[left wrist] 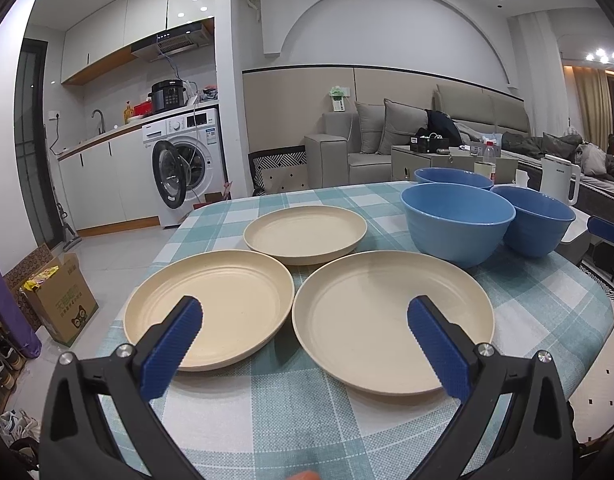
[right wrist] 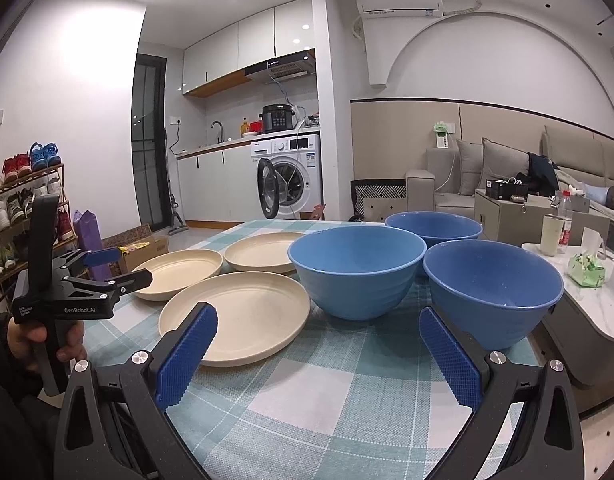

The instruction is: Organize plates and bowls

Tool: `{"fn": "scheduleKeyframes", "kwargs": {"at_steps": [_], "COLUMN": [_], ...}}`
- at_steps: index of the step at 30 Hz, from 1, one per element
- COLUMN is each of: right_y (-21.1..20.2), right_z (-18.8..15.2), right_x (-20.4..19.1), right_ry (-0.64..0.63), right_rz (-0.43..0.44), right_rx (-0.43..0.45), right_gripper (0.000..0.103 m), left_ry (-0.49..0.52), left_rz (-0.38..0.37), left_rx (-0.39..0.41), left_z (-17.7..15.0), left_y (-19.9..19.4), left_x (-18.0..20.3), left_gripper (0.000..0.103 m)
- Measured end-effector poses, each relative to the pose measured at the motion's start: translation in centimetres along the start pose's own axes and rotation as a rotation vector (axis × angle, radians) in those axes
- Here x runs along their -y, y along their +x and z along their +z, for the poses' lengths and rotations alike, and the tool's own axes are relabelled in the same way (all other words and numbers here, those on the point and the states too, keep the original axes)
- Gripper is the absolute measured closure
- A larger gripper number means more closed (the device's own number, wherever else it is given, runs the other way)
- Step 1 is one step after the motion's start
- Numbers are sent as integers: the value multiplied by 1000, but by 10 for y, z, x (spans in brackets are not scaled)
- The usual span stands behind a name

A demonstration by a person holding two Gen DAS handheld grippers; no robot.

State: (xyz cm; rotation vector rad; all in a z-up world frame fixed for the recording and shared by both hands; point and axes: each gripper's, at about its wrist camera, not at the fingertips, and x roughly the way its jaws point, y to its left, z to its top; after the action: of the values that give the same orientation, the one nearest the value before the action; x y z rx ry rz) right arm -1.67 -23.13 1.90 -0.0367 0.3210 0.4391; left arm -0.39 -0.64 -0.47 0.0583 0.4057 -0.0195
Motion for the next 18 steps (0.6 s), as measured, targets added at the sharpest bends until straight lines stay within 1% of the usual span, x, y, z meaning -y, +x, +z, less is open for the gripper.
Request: {"fn": "scheduleKeyframes", "kwargs": {"at_steps": [18], "right_y": [0], "right_z": [0], "right_x": [-1], "right_ry": [0], "right_rz": [8], "right_rx": [-5], "right_gripper": [0], "left_ry": [5], "left_rz": [1], "left_rx": [-2], "left_z": [-1], "left_y": [3], "left_x": [0], "left_gripper": [0]}}
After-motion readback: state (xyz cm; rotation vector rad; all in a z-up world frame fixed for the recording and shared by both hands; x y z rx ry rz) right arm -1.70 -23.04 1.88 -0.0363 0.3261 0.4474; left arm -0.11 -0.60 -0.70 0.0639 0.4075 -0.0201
